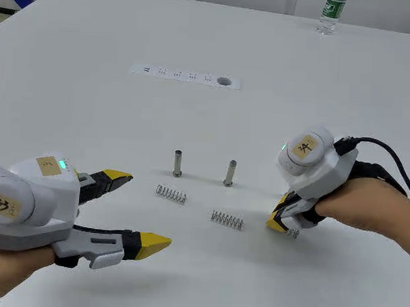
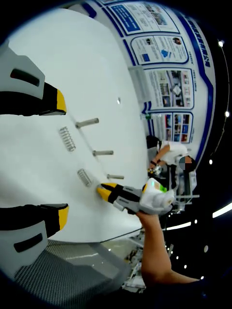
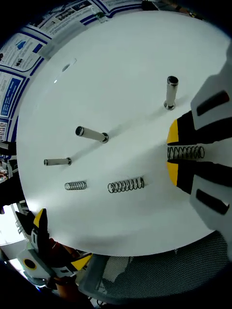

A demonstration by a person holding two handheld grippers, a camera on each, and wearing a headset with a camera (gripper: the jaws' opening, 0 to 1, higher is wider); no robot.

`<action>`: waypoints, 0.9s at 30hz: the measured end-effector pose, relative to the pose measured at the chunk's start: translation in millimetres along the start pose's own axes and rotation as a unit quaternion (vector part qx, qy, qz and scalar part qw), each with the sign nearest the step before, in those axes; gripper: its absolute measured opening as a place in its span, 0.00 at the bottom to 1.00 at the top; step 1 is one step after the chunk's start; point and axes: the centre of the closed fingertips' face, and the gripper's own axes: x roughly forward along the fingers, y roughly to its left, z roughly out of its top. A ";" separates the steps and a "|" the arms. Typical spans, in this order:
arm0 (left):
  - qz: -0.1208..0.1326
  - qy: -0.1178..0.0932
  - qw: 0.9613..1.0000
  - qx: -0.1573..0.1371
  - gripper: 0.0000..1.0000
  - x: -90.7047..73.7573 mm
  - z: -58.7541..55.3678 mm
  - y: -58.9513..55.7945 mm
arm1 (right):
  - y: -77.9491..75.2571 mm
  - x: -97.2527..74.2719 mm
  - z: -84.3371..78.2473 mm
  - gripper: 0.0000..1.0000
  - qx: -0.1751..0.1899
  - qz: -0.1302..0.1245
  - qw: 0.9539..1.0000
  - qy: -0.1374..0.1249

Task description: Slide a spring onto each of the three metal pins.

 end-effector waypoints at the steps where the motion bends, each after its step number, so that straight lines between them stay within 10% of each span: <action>1: 0.000 -0.001 1.000 0.000 0.76 -0.1 0.3 0.2 | 0.7 0.6 -0.7 0.13 -0.003 0.002 1.000 0.005; 15: -0.001 -0.004 1.000 0.002 0.75 -1.0 4.1 -3.1 | 0.9 -0.4 -4.9 0.12 -0.013 0.002 1.000 0.017; 27: -0.024 -0.015 1.000 0.012 0.75 8.5 18.7 -15.2 | -4.2 -26.6 13.2 0.12 0.022 -0.014 0.998 -0.050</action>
